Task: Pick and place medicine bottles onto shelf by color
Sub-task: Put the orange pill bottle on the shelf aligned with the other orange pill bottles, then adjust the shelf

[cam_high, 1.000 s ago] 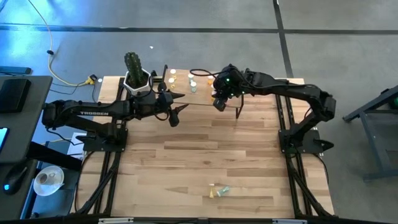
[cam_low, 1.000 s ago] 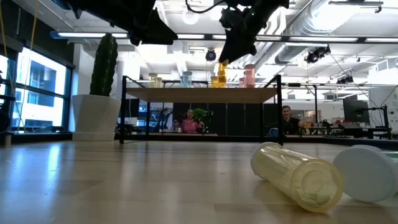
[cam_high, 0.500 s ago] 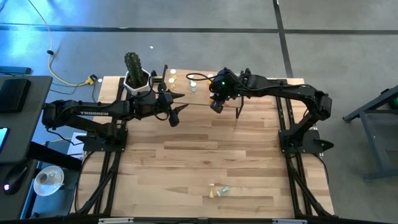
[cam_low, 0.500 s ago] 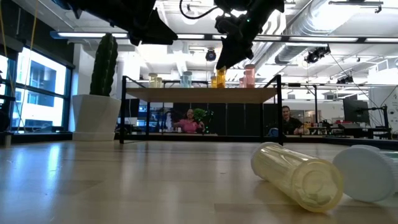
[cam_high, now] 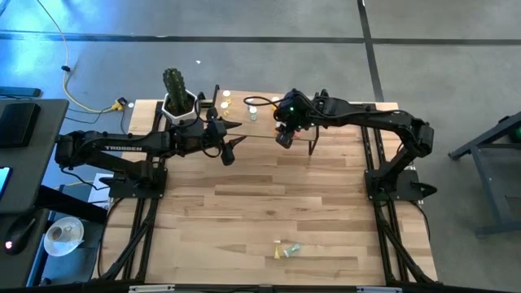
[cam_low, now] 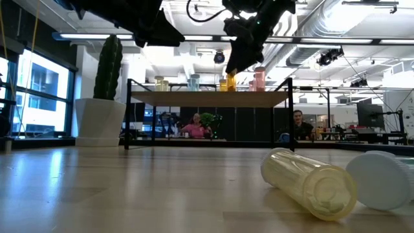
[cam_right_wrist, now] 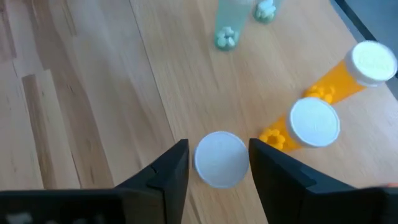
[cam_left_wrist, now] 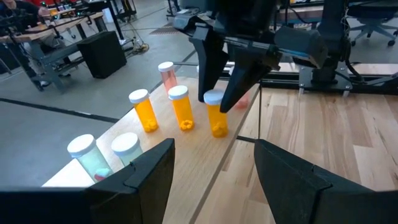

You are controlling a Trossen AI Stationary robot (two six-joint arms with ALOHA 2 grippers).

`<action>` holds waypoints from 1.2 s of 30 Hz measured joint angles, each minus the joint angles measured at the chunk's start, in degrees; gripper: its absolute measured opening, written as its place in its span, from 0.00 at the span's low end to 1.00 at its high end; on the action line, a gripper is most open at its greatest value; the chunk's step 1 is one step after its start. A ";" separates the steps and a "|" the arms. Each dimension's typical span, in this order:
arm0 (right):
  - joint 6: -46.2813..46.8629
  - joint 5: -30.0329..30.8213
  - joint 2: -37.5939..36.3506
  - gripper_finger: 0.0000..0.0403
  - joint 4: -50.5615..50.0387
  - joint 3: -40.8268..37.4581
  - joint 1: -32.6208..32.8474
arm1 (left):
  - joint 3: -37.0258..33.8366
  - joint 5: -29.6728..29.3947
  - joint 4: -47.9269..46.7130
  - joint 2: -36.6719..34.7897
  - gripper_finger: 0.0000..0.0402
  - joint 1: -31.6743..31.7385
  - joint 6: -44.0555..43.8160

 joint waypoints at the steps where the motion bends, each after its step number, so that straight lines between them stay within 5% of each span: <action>1: 0.00 0.00 0.00 0.40 0.03 0.18 0.00 | 0.00 0.00 0.00 0.00 0.53 0.00 -0.02; 25: -0.17 2.40 -0.51 0.41 -16.52 13.74 0.00 | 0.00 -0.69 -1.28 -0.45 0.53 -0.33 -0.04; 36: 0.27 8.78 -8.66 0.41 -21.11 9.89 1.35 | 0.02 -4.88 -3.46 -3.20 0.53 -0.48 0.05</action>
